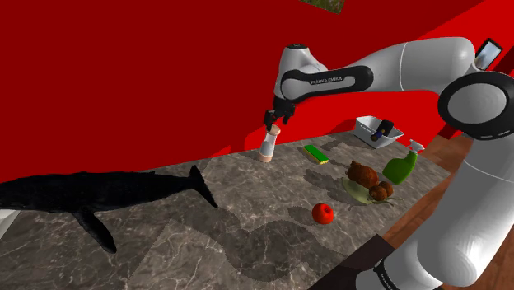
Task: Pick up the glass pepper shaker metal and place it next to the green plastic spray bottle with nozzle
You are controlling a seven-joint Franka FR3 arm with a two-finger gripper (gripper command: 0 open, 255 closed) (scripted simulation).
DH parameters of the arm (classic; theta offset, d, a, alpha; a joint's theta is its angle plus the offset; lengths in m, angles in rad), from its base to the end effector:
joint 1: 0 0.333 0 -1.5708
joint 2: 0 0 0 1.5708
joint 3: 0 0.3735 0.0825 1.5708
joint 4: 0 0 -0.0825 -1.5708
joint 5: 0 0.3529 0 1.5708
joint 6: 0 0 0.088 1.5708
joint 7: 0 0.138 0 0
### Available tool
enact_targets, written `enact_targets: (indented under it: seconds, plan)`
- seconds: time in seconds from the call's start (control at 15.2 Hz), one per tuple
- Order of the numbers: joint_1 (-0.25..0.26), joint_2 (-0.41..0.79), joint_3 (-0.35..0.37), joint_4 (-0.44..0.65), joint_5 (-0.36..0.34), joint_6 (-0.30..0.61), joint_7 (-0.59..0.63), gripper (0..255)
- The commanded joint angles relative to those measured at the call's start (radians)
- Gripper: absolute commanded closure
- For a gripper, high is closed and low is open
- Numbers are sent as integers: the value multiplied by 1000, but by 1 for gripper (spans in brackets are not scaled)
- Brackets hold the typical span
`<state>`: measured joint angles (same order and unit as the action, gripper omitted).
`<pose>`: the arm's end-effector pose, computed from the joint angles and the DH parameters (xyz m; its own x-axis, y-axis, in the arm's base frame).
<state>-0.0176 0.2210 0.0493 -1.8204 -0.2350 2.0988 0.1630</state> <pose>0.6113 -0.0002 0.4619 0.9969 -0.0125 0.0779 -0.0269 -0.9820 0.1869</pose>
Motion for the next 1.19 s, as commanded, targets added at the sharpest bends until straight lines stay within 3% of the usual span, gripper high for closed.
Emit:
enact_targets:
  seconds: [0.0, 0.2, 0.73, 0.79, 1.12]
  plan:
    - [-3, 11, -3, -11, -4, 23, 1, 0]
    - [-7, 32, -7, -31, -10, 64, 5, 0]
    - [-7, 32, -7, -31, -9, 64, 5, 0]
    - [-7, 32, -7, -31, -9, 64, 5, 255]
    - [-7, 33, -7, -30, -9, 64, 5, 255]
